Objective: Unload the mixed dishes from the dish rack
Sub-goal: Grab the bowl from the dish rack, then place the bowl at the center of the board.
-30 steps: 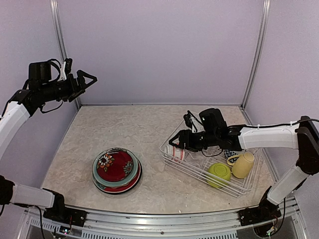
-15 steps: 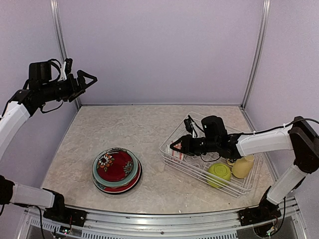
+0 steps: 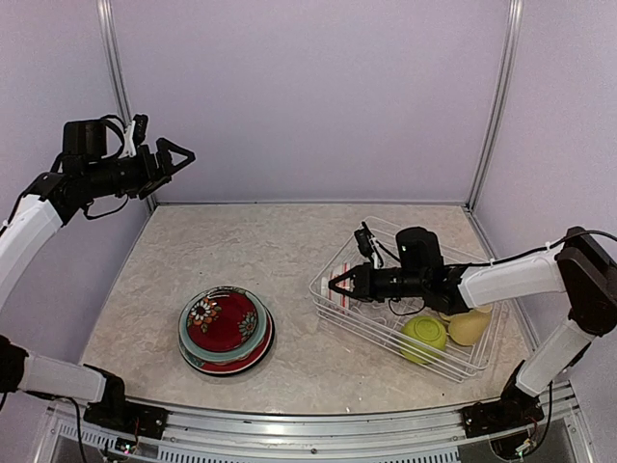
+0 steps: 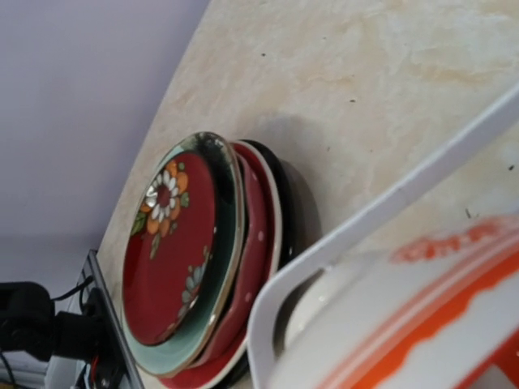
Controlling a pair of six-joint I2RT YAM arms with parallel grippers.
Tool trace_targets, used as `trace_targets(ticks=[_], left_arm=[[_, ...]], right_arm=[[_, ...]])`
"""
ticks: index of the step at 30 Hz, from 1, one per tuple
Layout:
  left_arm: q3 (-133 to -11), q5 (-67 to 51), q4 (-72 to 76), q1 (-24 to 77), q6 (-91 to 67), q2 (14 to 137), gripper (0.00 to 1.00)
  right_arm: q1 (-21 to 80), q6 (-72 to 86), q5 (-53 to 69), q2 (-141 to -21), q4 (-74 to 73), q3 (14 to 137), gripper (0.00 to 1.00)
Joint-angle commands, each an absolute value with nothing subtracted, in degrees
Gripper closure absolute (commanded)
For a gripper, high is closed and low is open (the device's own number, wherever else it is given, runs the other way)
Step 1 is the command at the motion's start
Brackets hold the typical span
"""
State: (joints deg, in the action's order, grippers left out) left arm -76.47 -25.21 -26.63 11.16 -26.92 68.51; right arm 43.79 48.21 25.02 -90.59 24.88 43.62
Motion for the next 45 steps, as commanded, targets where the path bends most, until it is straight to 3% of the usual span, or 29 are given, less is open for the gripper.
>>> trace_targets(ticks=[1, 16, 22, 32, 45], left_arm=[[-76.1, -24.3, -26.8, 11.8, -26.1, 70.4, 0.01], [-76.6, -24.0, -27.4, 12.2, -25.5, 71.4, 0.01], [-77.0, -23.7, -28.0, 12.6, -25.1, 71.9, 0.01], [-77.2, -24.5, -27.9, 12.6, -25.2, 70.9, 0.01], [-77.2, -23.1, -28.0, 11.5, -24.5, 69.1, 0.01]], right_arm=[[42.2, 47.7, 26.9, -88.3, 29.1, 41.3, 0.99], [38.6, 55.4, 34.8, -90.6, 48.6, 39.2, 1.0], [37.9, 54.9, 36.6, -90.7, 50.1, 42.2, 1.0], [39.5, 35.0, 30.8, -89.7, 15.8, 60.6, 1.0], [50.2, 15.6, 7.0, -112.4, -23.2, 97.9, 1.0]])
